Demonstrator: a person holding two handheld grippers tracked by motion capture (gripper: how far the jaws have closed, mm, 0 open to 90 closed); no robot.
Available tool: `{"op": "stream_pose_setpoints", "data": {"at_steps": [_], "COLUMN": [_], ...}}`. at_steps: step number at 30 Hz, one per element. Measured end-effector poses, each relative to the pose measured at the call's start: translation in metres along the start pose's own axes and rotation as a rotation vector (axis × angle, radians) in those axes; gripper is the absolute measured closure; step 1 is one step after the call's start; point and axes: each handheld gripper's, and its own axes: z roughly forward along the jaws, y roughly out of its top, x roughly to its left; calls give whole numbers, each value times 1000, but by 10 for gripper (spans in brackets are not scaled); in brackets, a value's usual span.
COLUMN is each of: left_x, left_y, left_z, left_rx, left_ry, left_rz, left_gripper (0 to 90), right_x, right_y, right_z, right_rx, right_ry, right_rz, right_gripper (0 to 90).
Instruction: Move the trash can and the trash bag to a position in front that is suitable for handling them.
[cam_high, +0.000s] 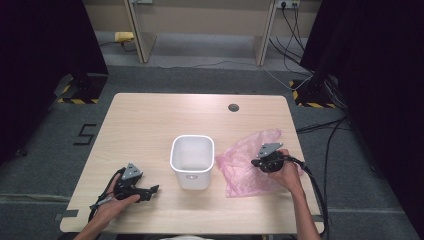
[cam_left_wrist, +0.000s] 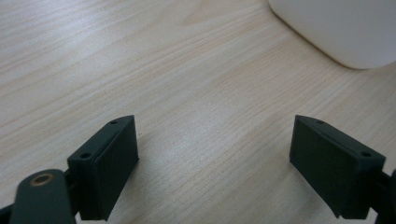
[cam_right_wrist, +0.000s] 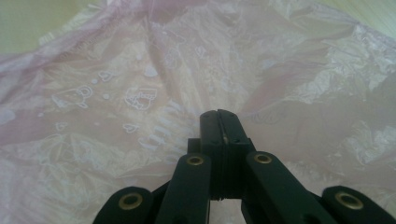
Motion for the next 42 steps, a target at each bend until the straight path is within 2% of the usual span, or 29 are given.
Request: {"op": "stream_pose_setpoints", "data": {"at_steps": [3,4,5,6,7,8,9,10,11,12,13,14,17,18,19,20,23,25,26,27,29,30,31,32,33,34,37,39,42], "left_x": [0,0,0,0,0,0,0,0,0,-1,-1,-1,-1,-2,-2,-2,-2,-3,-3,-3,-4,-4,-4,-4,-4,-4,-4,-4,-4], "left_y": [0,0,0,0,0,0,0,0,0,0,-1,-1,-1,-1,-1,-1,-1,-1,-1,-1,-1,-1,-1,-1,-1,-1,0,0,0], "left_z": [0,0,0,0,0,0,0,0,0,0,0,0,0,0,0,0,0,0,0,0,0,0,0,0,0,0,0,0,0], "left_rx": [0,0,0,1,1,1,2,2,2,0,-1,-1,0,1,1,2,3,4,7,7,9,8,8,7,7,8,7,8,9], "left_ry": [0,1,1,1,1,2,2,2,2,3,5,6,6,7,7,7,9,9,9,9,8,9,9,8,8,6,6,6,7], "left_rz": [0,0,0,2,2,2,1,1,1,3,6,7,7,8,8,9,11,13,18,18,21,24,24,22,22,21,22,23,27], "left_gripper": [148,148,148,148,148,149,149,149,149,149,149,148,148,149,148,148,148,148,148,148,148,148,148,148,148,148,148,148,148], "right_x": [0,0,0,2,2,5,8,11,11,14,17,26,40,45,45,54,62,68,72,72,75,75,75,70,70,63,52,49,42], "right_y": [3,4,4,5,5,6,7,7,7,6,4,0,-10,-14,-14,-22,-30,-38,-43,-43,-48,-53,-53,-59,-59,-66,-74,-75,-74], "right_z": [-3,-6,-6,-9,-9,-12,-14,-17,-17,-21,-25,-36,-50,-54,-54,-61,-65,-70,-74,-74,-78,-78,-78,-73,-73,-64,-51,-49,-46], "right_rx": [-11,-3,-3,-2,-2,-16,-18,-22,-22,-33,-52,-90,-140,-152,-152,-167,-145,-144,-151,-151,-127,-96,-96,-82,-82,-63,-65,-67,-47], "right_ry": [18,-5,-5,-40,-40,-99,-142,-192,-192,-221,-242,-292,-304,-300,-300,-321,-333,-365,-382,-382,-439,-494,-494,-488,-488,-478,-437,-450,-457], "right_rz": [-30,-11,-11,54,54,163,236,312,312,364,393,491,600,625,625,675,704,744,781,781,796,814,814,862,862,898,945,932,869], "right_gripper": [900,865,865,742,742,585,499,460,460,450,426,414,417,416,416,415,405,403,393,393,370,361,361,355,355,355,355,386,528]}}
